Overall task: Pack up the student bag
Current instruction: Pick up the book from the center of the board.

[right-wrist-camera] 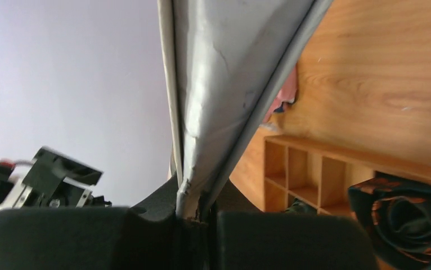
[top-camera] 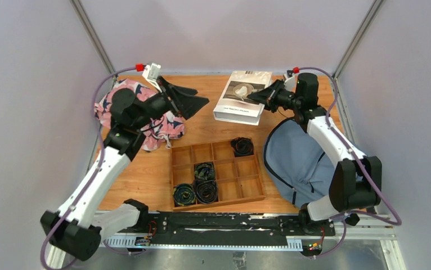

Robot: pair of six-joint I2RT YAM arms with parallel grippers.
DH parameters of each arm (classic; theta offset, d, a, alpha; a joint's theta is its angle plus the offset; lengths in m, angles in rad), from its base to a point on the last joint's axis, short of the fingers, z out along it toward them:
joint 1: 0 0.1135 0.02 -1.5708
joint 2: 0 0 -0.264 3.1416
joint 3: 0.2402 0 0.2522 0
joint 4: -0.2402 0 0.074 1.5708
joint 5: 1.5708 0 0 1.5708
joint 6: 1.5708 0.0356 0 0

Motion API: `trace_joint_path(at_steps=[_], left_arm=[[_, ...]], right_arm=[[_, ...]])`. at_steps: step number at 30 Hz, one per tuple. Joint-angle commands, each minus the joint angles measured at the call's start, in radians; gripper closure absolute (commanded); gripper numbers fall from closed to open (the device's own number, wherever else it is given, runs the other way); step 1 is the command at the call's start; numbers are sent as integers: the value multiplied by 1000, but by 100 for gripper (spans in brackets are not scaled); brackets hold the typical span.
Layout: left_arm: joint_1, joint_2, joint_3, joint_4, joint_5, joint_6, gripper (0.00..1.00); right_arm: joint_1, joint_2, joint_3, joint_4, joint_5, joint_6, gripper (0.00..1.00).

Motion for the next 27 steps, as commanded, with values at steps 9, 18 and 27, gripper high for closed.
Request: trace_joint_path(at_steps=[9, 18, 27], left_arm=[[-39, 147, -239, 433, 9, -906, 0], [-124, 338, -350, 891, -61, -1154, 0], [-159, 478, -333, 1046, -121, -1216, 0]], right_arm=[[-3, -242, -78, 96, 275, -229, 92], [19, -231, -96, 205, 296, -154, 90], [23, -251, -98, 235, 327, -111, 88]])
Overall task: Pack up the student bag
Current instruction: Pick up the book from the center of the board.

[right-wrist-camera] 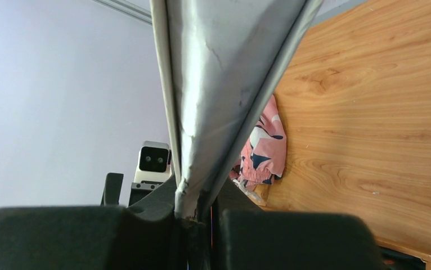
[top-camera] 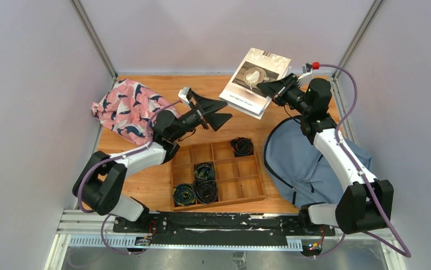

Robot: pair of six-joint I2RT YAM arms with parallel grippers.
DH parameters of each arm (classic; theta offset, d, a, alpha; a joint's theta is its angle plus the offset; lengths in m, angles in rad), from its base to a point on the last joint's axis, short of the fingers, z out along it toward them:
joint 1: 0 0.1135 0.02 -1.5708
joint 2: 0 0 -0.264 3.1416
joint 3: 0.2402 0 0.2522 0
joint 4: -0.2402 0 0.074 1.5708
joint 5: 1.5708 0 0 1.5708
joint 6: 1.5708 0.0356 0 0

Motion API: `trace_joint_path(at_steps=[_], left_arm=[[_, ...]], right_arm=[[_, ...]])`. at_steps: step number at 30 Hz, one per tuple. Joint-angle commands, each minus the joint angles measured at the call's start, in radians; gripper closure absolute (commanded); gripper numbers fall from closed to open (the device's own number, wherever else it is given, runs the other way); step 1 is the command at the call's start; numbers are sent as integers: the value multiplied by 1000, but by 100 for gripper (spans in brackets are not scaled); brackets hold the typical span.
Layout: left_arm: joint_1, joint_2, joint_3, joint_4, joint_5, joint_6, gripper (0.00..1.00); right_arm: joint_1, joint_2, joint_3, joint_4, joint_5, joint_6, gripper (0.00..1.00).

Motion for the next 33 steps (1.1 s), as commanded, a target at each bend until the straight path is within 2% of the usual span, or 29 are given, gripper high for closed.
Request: trace_joint_path(at_steps=[1, 13, 20, 25, 29, 33], left_arm=[[-20, 27, 49, 131, -53, -24, 0], [-46, 161, 90, 245, -62, -64, 0], [-46, 198, 123, 219, -71, -41, 0], [-47, 251, 138, 274, -98, -70, 0], [-47, 265, 160, 252, -112, -48, 6], [-42, 273, 185, 255, -119, -45, 18]], right_arm=[[15, -30, -1, 82, 31, 30, 88], [19, -24, 0, 95, 24, 57, 88], [21, -13, -7, 114, -2, 80, 88], [34, 3, -19, 138, -18, 96, 89], [54, 8, -27, 140, -13, 93, 89], [71, 30, -30, 118, -29, 113, 90]])
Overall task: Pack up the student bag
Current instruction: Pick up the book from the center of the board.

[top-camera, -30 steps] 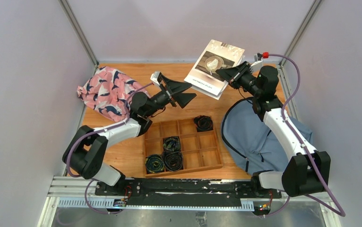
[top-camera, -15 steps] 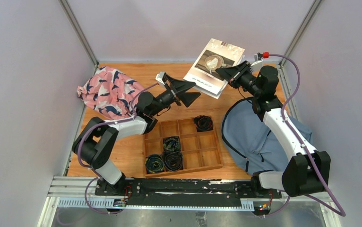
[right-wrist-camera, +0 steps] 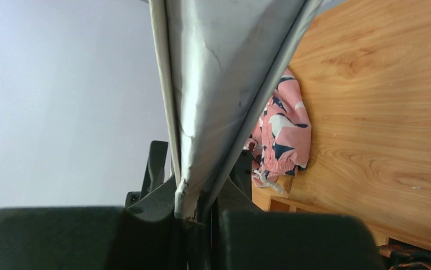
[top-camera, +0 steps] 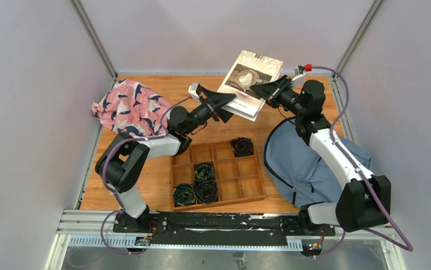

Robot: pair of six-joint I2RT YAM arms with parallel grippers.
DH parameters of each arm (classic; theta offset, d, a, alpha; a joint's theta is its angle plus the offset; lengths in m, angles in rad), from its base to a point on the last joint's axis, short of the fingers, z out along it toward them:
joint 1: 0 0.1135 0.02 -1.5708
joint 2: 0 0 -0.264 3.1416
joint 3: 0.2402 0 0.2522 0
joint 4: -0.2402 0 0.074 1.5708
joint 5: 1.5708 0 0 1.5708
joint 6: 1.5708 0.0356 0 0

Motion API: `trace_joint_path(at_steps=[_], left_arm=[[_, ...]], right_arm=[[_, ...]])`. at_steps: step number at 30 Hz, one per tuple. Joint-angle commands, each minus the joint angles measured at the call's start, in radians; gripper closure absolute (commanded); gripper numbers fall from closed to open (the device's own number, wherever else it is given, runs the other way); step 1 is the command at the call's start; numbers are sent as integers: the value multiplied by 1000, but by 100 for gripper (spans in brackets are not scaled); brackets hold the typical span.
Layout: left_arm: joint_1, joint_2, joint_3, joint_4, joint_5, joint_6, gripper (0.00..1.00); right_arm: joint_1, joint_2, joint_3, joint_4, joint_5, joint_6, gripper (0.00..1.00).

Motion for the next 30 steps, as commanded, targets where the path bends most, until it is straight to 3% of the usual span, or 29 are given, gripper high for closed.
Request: trace_joint_path(at_steps=[1, 12, 14, 15, 17, 19, 25, 30], left_arm=[[-6, 4, 59, 49, -20, 17, 20], [-3, -10, 59, -6, -37, 73, 63], [4, -17, 59, -11, -33, 83, 68], [13, -21, 57, -14, -28, 86, 73], [43, -33, 50, -18, -9, 93, 77], [90, -63, 35, -62, 22, 121, 80], [234, -209, 7, -359, 160, 327, 89], [305, -326, 95, -811, 230, 657, 90]], right_arm=[[28, 23, -14, 47, -34, 42, 90], [42, -4, -87, 24, -18, 51, 90], [40, -11, -82, -14, -24, 35, 83], [40, -18, -74, -54, -26, 17, 69], [36, -31, -37, -203, -8, -54, 44], [23, -45, 41, -405, 29, -168, 32], [12, -71, 221, -950, 365, -482, 24], [44, -8, 234, -1165, 591, -536, 24]])
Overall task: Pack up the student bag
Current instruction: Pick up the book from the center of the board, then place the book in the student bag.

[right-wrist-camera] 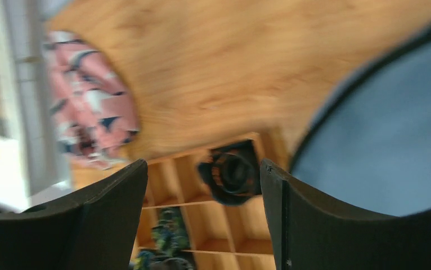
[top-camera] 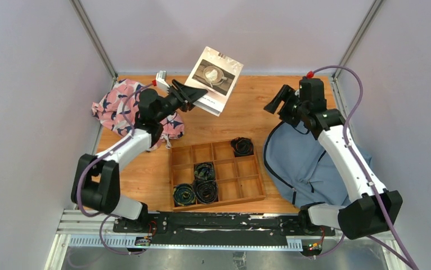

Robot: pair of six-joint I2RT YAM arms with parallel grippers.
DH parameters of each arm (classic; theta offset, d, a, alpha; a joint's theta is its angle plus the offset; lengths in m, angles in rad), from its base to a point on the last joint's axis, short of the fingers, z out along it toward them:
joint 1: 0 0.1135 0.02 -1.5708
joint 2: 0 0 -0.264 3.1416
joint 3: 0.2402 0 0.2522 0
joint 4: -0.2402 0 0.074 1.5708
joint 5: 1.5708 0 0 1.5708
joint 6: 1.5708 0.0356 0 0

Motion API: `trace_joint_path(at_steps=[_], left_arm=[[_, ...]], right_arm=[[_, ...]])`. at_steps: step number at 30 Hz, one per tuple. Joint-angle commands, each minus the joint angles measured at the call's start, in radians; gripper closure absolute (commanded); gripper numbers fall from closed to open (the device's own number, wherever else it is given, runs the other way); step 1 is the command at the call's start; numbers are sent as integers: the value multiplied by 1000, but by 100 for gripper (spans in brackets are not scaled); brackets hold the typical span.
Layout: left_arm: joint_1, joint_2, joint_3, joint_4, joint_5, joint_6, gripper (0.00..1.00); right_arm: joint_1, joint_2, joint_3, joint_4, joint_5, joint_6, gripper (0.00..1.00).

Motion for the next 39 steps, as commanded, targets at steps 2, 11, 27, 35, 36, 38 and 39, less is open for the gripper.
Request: trace_joint_path(at_steps=[2, 11, 27, 35, 36, 38, 39], left_arm=[[29, -114, 151, -556, 90, 459, 90], [28, -145, 401, -1098, 39, 854, 89], [-108, -121, 410, -1014, 225, 846, 97], [-302, 102, 466, -905, 325, 776, 100], [-303, 136, 489, -914, 350, 758, 100], [-305, 200, 521, -914, 404, 703, 100], [-305, 225, 525, -898, 421, 672, 100]], right_arm=[[61, 92, 11, -343, 294, -130, 23], [89, 301, 68, -377, 316, -88, 36], [86, -31, 50, -449, 392, -126, 100], [85, -276, 67, -432, 335, -329, 100], [85, -307, 64, -429, 339, -344, 100], [85, -361, 55, -422, 352, -368, 100], [84, -384, 47, -419, 355, -374, 100]])
